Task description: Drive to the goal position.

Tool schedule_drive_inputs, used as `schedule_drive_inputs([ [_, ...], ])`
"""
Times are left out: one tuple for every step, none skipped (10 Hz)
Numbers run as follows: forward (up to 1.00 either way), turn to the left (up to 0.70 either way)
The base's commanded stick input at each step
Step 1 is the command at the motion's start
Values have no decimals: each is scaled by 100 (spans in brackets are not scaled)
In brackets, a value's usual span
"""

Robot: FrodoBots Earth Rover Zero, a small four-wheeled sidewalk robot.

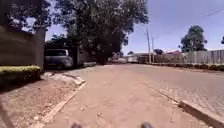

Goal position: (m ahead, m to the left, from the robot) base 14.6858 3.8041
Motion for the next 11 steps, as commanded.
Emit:
schedule_drive_inputs([
  [70,-20],
  [70,-4],
  [70,0],
  [70,0],
  [70,0],
  [70,0],
  [70,0],
  [70,0],
  [70,0],
  [70,0],
  [70,0],
])
